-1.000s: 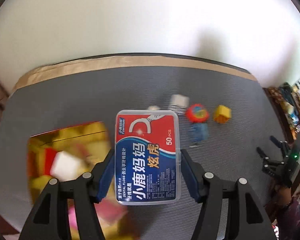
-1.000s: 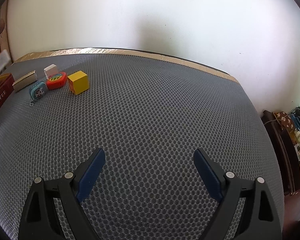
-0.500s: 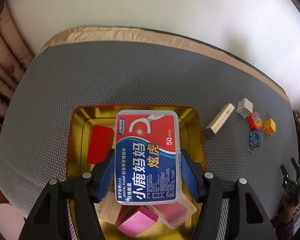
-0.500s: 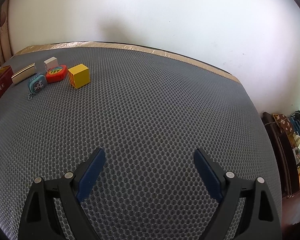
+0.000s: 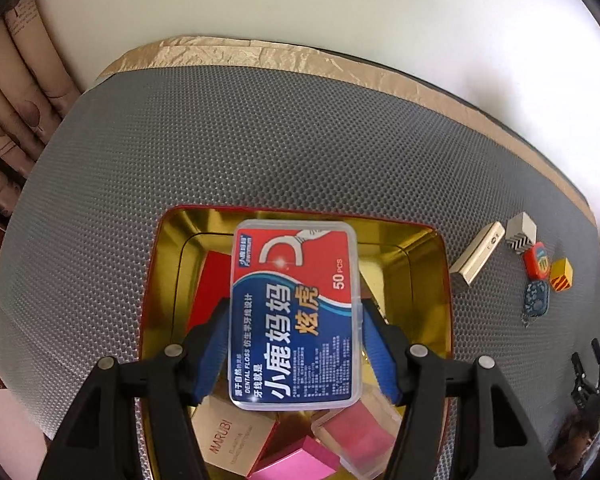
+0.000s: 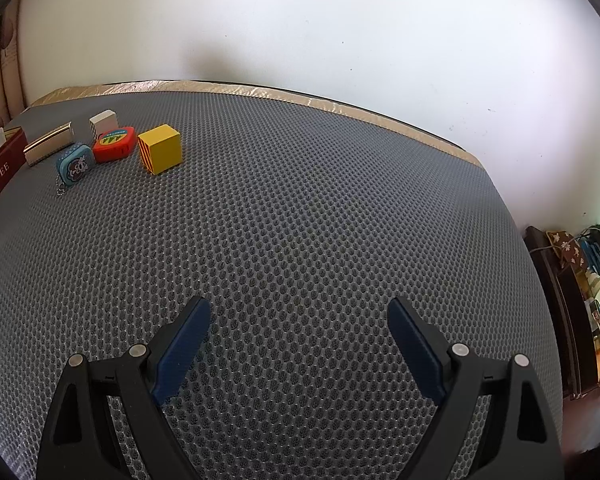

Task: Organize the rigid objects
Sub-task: 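Lower the floss box into the tin and open the left tool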

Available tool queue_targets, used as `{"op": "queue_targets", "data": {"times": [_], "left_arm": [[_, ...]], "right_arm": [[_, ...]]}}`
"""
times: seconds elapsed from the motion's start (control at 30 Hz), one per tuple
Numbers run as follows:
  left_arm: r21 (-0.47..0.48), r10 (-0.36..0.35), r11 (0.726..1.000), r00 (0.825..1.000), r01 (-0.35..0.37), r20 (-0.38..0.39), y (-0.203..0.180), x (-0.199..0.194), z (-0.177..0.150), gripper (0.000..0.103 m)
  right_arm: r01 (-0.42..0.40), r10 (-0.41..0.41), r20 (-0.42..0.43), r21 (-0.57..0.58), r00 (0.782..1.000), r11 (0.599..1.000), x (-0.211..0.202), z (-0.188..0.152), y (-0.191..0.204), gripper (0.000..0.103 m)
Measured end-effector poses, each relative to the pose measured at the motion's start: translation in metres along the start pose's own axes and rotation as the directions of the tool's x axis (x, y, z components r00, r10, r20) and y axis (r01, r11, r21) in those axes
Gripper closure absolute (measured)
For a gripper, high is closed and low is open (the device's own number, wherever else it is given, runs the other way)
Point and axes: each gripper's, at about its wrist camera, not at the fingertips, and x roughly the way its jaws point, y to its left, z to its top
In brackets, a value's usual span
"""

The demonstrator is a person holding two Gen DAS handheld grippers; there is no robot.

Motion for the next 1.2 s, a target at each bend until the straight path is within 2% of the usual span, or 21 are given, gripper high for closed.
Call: {"op": "queue_targets", "data": {"times": [0.17, 0.3, 0.43, 0.6, 0.67, 0.77, 0.9, 1.07, 1.2], "left_arm": [[0.015, 0.017, 1.0, 1.0, -0.017, -0.014, -0.006, -0.002, -0.005, 0.039], [0.042, 0.042, 0.998, 0.999, -0.044, 0.032, -0.01, -0.01, -0.005, 0.039], [0.028, 0.012, 1.0, 0.999, -0.014, 0.048, -0.008, -0.023, -0.006, 0.039], [0.004, -0.001, 1.0, 0.985, 0.0, 0.174, -0.009, -0.061, -0.022, 0.039], [0.017, -0.015, 1.0, 0.975, 0.011, 0.221, -0.018, -0.078, -0.037, 0.039], [0.066, -0.065, 0.997, 0.966, 0.05, 0.251, -0.041, -0.096, -0.066, 0.039], [0.133, -0.16, 0.982, 0.956, 0.13, 0.244, -0.08, -0.107, -0.112, 0.039], [0.223, -0.24, 0.955, 0.95, 0.194, 0.2, -0.13, -0.101, -0.16, 0.039], [0.319, -0.238, 0.933, 0.95, 0.166, 0.203, -0.168, -0.084, -0.194, 0.039]], "right_arm": [[-0.001, 0.001, -0.002, 0.002, 1.0, 1.0, -0.002, -0.002, -0.003, 0.015], [-0.001, 0.001, -0.002, 0.003, 1.0, 1.0, -0.002, -0.003, -0.003, 0.014], [-0.001, 0.001, -0.004, 0.003, 1.0, 1.0, -0.003, -0.003, -0.003, 0.014], [0.002, -0.002, -0.005, 0.004, 1.0, 1.0, -0.004, -0.002, -0.003, 0.014], [0.004, -0.004, -0.005, 0.004, 1.0, 1.0, -0.004, -0.002, -0.003, 0.014], [0.002, -0.002, -0.007, 0.002, 1.0, 1.0, -0.004, -0.002, -0.003, 0.014], [-0.033, 0.033, -0.014, 0.001, 0.999, 0.999, -0.002, -0.001, -0.005, 0.014], [-0.109, 0.108, -0.032, -0.029, 0.994, 0.994, -0.001, 0.004, 0.001, 0.016], [-0.232, 0.233, 0.006, -0.069, 0.972, 0.97, -0.011, 0.033, 0.013, 0.021]]}}
